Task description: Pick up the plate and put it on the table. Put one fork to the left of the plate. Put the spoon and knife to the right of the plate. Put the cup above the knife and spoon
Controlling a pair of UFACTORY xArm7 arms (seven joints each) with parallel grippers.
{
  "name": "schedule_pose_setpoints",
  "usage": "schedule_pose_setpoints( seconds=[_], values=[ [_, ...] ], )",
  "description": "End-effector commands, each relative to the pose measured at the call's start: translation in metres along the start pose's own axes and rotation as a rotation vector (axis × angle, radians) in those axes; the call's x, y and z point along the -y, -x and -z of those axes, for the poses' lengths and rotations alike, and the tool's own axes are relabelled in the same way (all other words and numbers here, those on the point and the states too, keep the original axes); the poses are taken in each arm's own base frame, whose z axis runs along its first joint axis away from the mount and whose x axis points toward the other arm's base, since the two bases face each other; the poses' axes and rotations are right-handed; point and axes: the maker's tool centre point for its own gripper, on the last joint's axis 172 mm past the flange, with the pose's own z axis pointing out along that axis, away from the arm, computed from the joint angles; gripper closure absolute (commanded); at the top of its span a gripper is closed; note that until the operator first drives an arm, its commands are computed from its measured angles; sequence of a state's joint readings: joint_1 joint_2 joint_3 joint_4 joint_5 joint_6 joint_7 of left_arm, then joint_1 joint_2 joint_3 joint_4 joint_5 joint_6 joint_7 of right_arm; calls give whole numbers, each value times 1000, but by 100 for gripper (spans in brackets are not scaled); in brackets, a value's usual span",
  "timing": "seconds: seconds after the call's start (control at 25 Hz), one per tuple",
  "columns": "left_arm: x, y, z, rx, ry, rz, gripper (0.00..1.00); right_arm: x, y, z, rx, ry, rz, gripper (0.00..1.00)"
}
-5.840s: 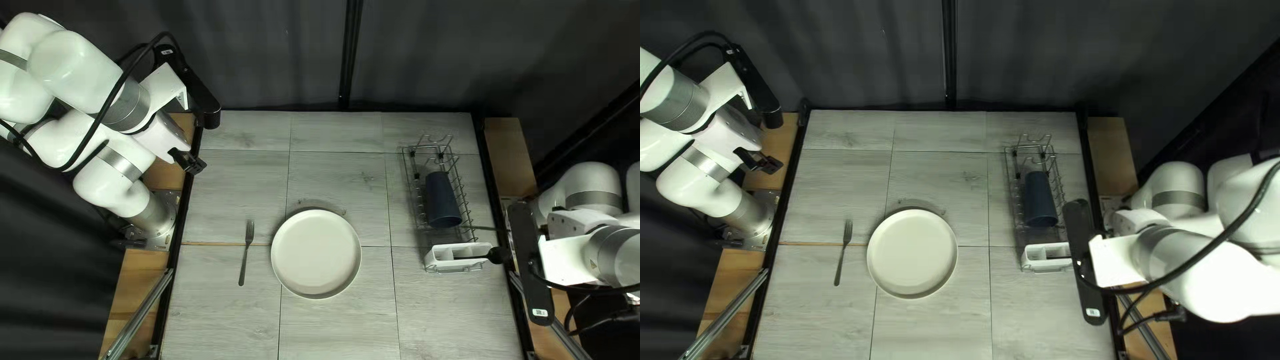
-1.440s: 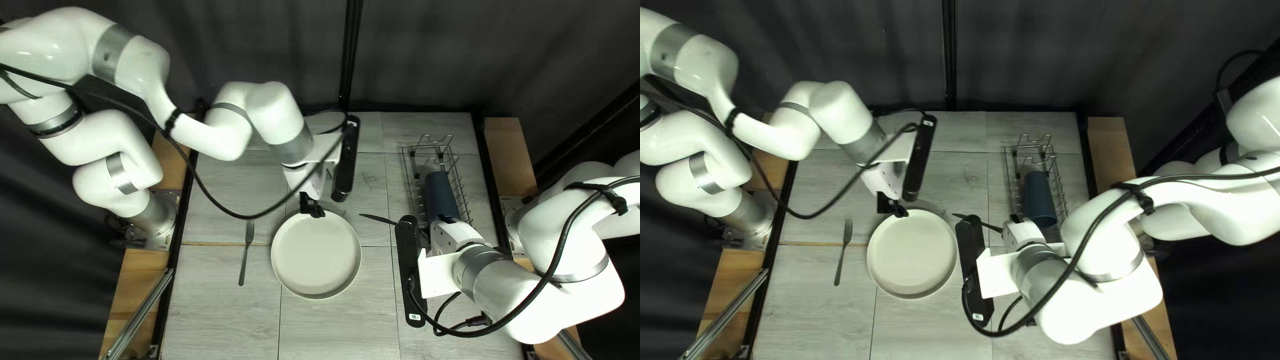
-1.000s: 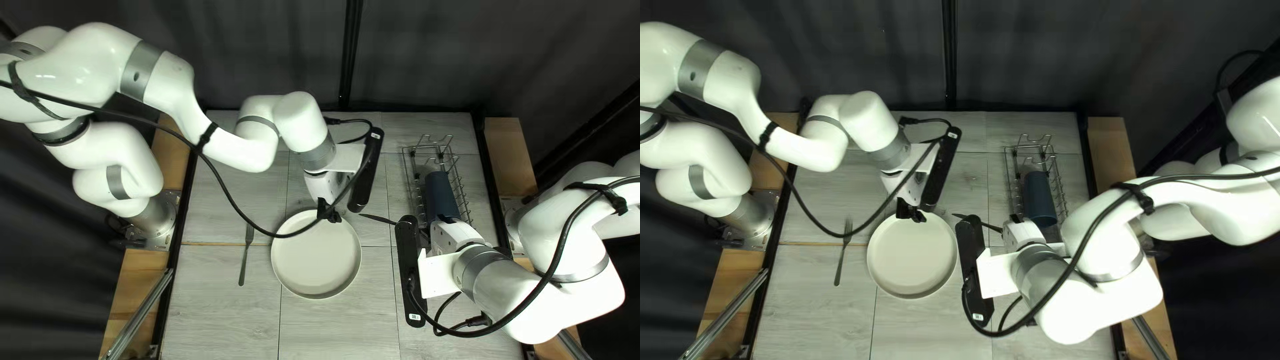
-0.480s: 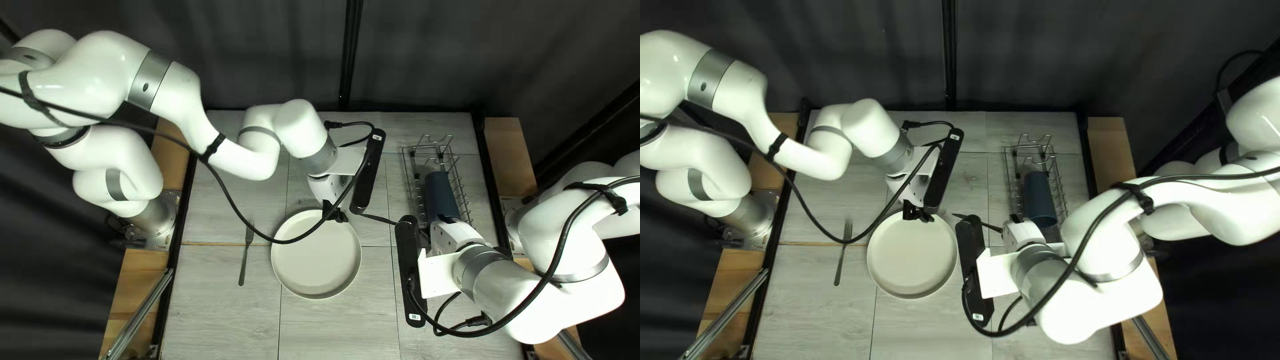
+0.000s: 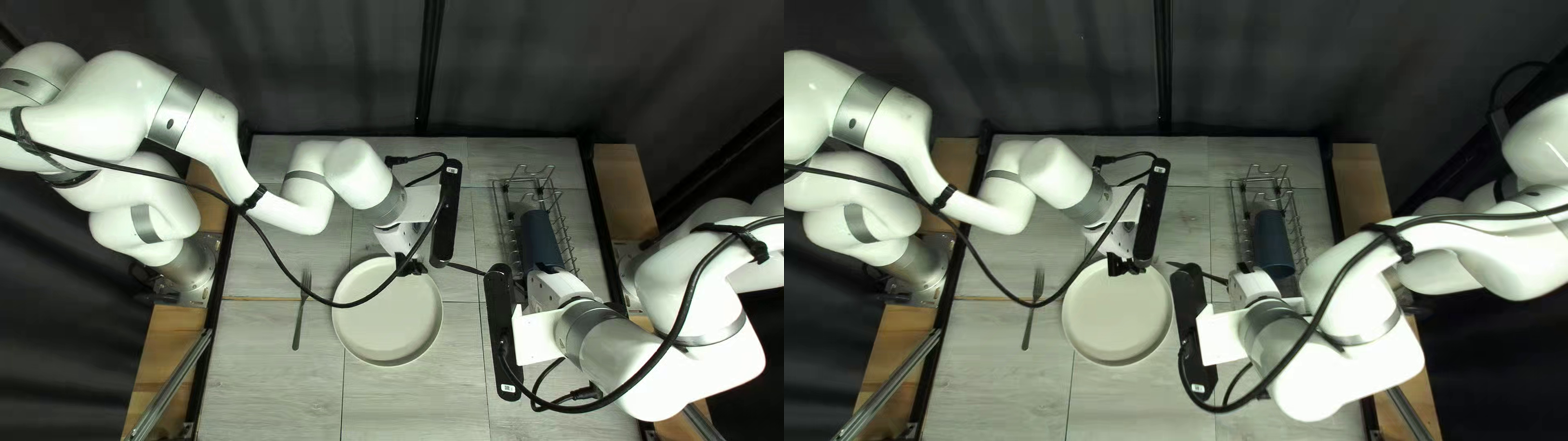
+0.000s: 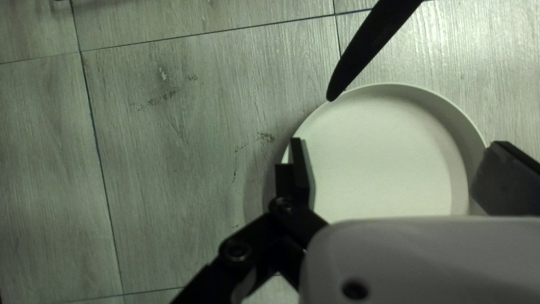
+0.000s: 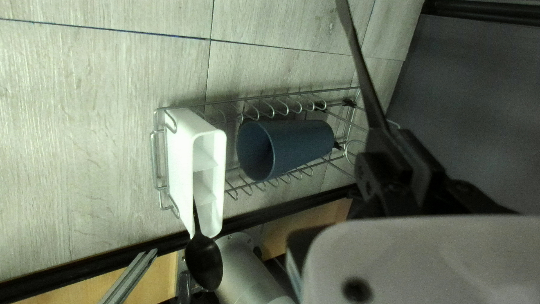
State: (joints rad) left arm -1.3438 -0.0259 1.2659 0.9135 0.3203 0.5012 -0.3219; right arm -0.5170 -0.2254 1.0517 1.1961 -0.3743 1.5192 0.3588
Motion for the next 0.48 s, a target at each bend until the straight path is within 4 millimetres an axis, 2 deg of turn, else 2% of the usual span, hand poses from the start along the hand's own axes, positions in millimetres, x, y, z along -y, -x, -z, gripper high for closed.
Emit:
schedule_pose_setpoints(
  seconds=[0.04,0.2,0.48],
  values=[
    [-13,1,-9,-56,-117,-40,0,0,0,0,0,0,0,100],
    [-13,-9,-19,-96,-162,-94,0,0,0,0,0,0,0,100],
    [-13,-10,-19,-98,-162,-99,0,0,0,0,0,0,0,100]
  ],
)
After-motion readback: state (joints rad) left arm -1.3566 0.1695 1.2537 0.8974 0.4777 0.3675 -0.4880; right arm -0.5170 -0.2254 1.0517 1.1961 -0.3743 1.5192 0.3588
